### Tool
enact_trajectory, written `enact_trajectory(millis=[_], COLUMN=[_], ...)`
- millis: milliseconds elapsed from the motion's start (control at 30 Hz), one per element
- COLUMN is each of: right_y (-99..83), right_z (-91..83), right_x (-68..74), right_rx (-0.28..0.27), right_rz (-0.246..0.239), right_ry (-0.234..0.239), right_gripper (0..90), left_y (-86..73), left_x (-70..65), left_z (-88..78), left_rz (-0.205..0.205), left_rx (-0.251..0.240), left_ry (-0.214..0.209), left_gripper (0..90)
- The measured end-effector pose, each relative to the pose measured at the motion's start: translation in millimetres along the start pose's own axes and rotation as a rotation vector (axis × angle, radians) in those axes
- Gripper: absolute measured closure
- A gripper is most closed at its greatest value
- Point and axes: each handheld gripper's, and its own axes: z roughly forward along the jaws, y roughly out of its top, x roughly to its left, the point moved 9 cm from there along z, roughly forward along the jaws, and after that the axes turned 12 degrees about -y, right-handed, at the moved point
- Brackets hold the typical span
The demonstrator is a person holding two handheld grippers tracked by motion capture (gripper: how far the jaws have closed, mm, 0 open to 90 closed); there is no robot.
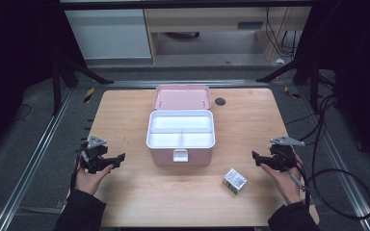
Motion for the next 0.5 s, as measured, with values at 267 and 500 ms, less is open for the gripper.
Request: enact_trajectory(millis=[267, 500], right_y=[1.1, 7.2], right_z=[-11.7, -24.0], right_x=[5.1, 24.8], right_rx=[0.023, 0.067], right_rz=[-0.068, -0.159], right_ry=[-0.006, 0.012], right_gripper=[19.0, 21.7], left_y=[-1.1, -9.0], left_x=[-8.1, -9.7], left_z=[-6.1, 3.4], left_rz=[0.004, 0.009], left_rx=[-0.02, 0.034], left_ry=[-0.015, -0.027], left_gripper=[28.4, 31.0])
